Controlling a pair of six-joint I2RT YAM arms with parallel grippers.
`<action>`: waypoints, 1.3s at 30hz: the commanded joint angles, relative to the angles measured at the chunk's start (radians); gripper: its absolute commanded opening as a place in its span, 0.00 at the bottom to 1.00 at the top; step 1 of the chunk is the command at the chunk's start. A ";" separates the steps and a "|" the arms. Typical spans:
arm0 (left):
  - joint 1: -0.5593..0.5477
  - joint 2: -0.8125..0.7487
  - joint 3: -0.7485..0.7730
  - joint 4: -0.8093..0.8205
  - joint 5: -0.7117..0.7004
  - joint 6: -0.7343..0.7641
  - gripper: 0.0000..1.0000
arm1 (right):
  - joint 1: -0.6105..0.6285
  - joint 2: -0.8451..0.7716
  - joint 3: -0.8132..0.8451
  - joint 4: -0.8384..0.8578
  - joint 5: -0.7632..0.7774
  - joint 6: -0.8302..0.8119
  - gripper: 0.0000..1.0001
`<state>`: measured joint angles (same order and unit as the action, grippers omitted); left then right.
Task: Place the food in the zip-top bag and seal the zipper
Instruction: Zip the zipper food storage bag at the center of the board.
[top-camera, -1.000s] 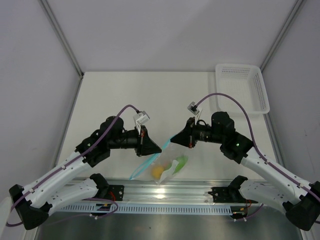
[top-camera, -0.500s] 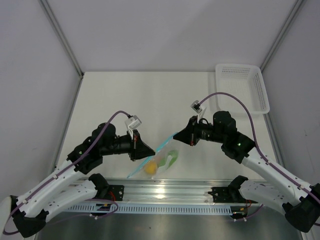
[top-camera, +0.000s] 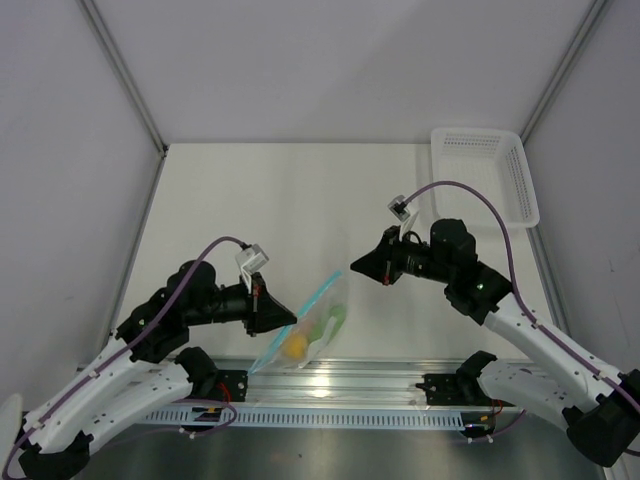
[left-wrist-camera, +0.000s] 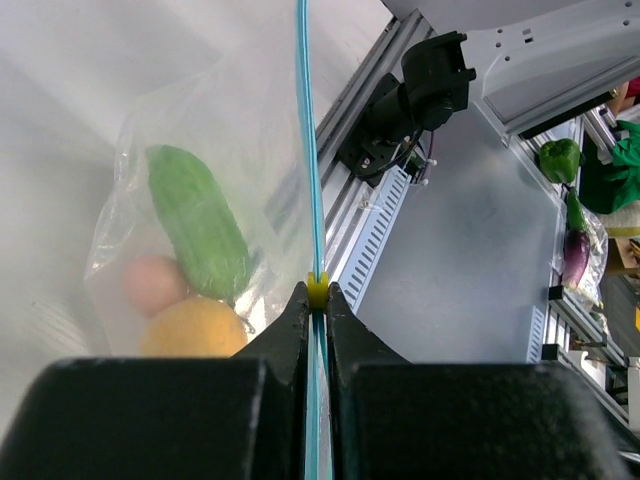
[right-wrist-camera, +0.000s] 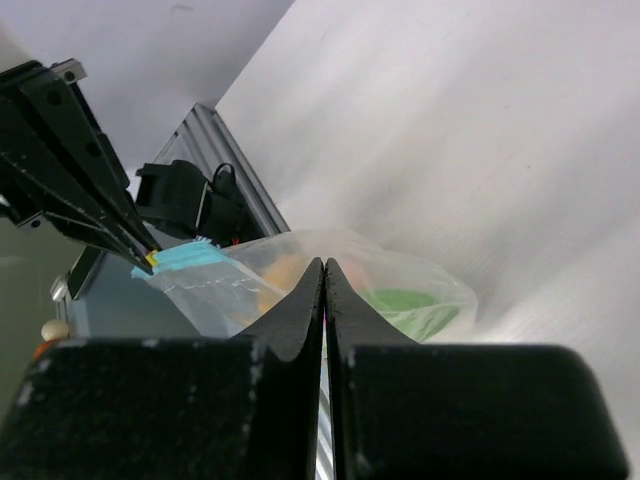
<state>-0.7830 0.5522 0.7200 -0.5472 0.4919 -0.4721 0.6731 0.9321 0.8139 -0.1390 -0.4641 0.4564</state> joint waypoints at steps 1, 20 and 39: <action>0.004 -0.009 -0.002 -0.016 0.007 -0.013 0.00 | -0.012 0.010 0.019 0.103 -0.120 -0.024 0.00; 0.004 0.048 0.022 0.015 0.063 0.003 0.01 | 0.126 0.326 0.375 -0.292 -0.522 -0.449 0.61; 0.004 0.078 0.027 0.041 0.100 0.003 0.00 | 0.259 0.479 0.521 -0.553 -0.286 -0.616 0.42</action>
<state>-0.7830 0.6262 0.7200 -0.5480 0.5716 -0.4706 0.9089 1.3987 1.2736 -0.6567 -0.8040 -0.1184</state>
